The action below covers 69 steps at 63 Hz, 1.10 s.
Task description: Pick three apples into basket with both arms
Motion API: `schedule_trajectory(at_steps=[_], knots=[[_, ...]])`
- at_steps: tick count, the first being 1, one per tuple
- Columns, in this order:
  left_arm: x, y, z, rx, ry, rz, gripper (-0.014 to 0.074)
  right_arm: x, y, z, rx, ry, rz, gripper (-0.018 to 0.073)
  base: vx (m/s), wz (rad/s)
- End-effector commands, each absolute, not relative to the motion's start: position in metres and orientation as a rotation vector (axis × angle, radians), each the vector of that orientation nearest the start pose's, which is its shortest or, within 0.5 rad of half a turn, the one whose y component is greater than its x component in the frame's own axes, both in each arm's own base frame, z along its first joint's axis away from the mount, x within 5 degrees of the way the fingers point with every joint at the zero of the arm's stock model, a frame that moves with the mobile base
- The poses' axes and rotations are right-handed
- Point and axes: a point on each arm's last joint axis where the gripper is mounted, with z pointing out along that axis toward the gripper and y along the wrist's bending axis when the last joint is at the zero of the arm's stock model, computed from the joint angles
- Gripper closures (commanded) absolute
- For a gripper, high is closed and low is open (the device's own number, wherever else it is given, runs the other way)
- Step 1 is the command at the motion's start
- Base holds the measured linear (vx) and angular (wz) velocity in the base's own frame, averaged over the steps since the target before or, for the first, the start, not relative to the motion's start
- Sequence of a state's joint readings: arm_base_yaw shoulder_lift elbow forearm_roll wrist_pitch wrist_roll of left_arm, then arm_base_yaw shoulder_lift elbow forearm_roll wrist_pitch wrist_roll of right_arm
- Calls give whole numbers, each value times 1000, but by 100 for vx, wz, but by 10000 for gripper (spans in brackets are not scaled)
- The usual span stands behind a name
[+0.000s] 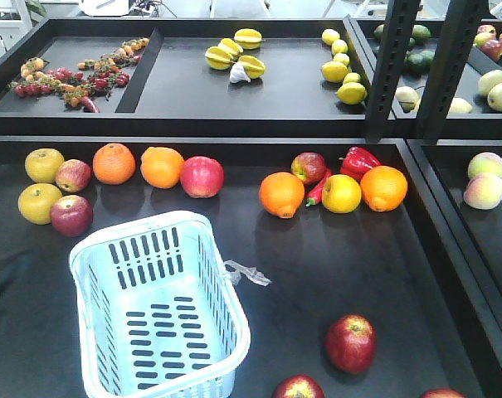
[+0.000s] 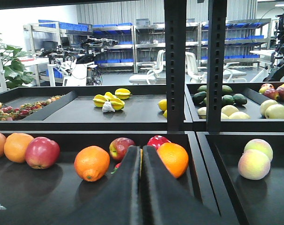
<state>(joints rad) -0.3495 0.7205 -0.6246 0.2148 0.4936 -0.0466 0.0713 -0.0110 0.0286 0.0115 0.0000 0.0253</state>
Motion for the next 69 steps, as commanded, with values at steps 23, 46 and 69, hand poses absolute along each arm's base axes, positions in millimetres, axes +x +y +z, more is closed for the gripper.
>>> schedule_trajectory(at_steps=[23, 46, 69], knots=[[88, -10, 333, 174, 2011, -14, 24, 56, 4, 206, -32, 1439, 79, 568, 0, 0], [68, -3, 338, 150, 1944, -31, 24, 56, 4, 206, -32, 1439, 79, 568, 0, 0], [68, -3, 338, 150, 1943, -31, 24, 56, 4, 208, -32, 1420, 79, 568, 0, 0]])
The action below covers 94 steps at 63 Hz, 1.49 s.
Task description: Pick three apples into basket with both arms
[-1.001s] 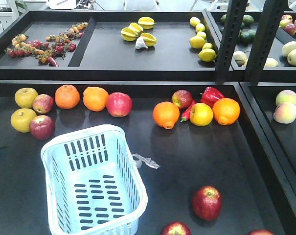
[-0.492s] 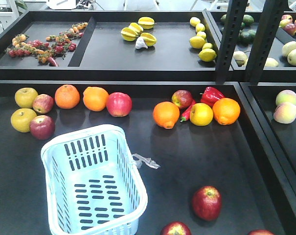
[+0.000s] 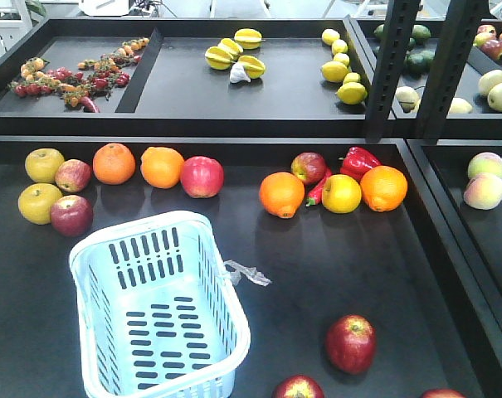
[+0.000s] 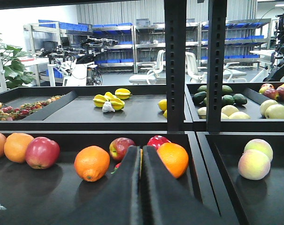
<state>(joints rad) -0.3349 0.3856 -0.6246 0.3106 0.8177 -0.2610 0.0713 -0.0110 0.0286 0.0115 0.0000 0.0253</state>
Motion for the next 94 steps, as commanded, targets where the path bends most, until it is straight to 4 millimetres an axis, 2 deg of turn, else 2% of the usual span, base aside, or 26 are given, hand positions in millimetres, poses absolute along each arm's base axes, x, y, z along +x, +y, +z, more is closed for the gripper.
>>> schedule_trajectory(at_steps=[1, 13, 24, 31, 45, 56, 67, 82, 94], knots=[[68, -3, 338, 150, 1943, -31, 24, 56, 4, 208, -32, 1415, 79, 568, 0, 0], [68, -3, 338, 150, 1943, -31, 24, 55, 4, 217, 22, 1443, 138, 568, 0, 0], [68, -3, 338, 150, 1943, -31, 24, 59, 6, 243, 52, 1552, 190, 568, 0, 0], [68, -3, 338, 150, 1943, -31, 24, 68, 8, 267, 13, 1716, 173, 568, 0, 0], [68, -3, 338, 150, 1943, -31, 24, 93, 15, 289, -149, 2169, 125, 568, 0, 0], [68, -3, 338, 150, 1943, -31, 24, 117, 18, 289, -162, 2376, 149, 568, 0, 0], [68, -3, 338, 150, 1943, -31, 24, 129, 19, 280, -158, 2467, 161, 568, 0, 0], [68, -3, 338, 150, 1943, -31, 24, 128, 20, 276, -244, 2513, 139, 548, 0, 0], [68, -3, 338, 150, 1943, -31, 24, 125, 20, 273, -314, 2550, 124, 417, 0, 0]])
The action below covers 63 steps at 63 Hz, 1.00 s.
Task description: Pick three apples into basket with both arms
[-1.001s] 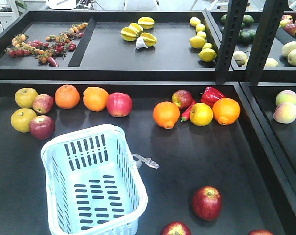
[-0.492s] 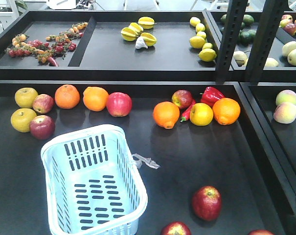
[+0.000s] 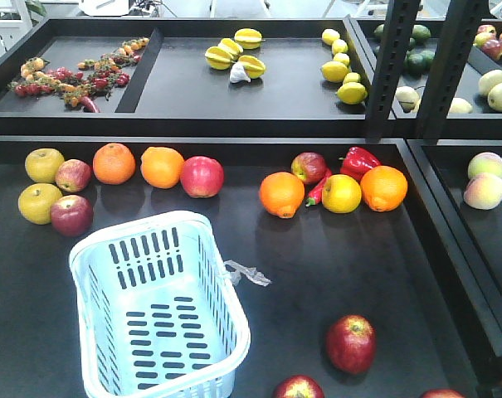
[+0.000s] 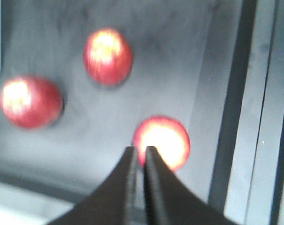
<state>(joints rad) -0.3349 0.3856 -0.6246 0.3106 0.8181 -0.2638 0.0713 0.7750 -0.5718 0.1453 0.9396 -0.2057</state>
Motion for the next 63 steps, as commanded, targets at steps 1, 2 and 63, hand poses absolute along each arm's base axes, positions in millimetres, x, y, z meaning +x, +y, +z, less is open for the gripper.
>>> schedule_trajectory(at_steps=[1, 2, 63], knots=[[68, -3, 338, 150, 1943, -31, 24, 124, 19, 273, -315, 2552, 123, 401, 0, 0], [68, -3, 338, 150, 1943, -31, 24, 124, 19, 273, -316, 2553, 122, 377, 0, 0], [68, -3, 338, 150, 1943, -31, 24, 167, 85, 235, -1121, 2385, 363, -12, 0, 0]])
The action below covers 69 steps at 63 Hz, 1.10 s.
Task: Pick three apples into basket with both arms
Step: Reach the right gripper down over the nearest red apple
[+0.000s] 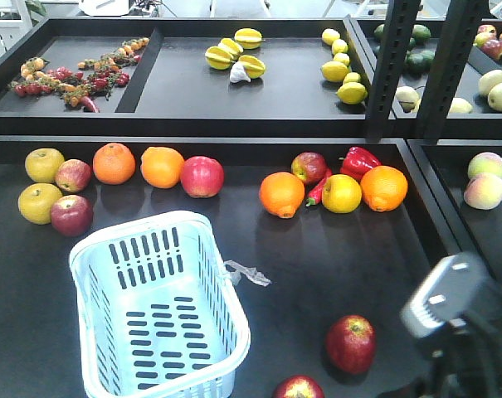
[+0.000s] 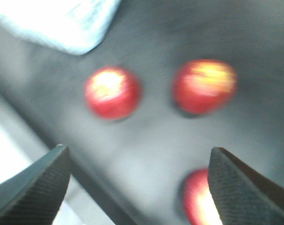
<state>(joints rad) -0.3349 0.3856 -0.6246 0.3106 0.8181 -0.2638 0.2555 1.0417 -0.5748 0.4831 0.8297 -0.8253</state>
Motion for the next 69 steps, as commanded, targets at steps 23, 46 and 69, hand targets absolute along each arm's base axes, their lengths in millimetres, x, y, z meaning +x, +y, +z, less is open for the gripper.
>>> schedule_trajectory(at_steps=[23, 46, 69], knots=[[68, -3, 338, 150, 1943, -31, 24, 191, 132, 198, -1268, 2367, 342, -12, 0, 0], [68, -3, 338, 150, 1943, -31, 24, 204, 172, 174, -1343, 2318, 312, -12, 0, 0], [68, -3, 338, 150, 1943, -31, 24, 213, 178, 138, -1351, 2390, 267, -12, 0, 0]])
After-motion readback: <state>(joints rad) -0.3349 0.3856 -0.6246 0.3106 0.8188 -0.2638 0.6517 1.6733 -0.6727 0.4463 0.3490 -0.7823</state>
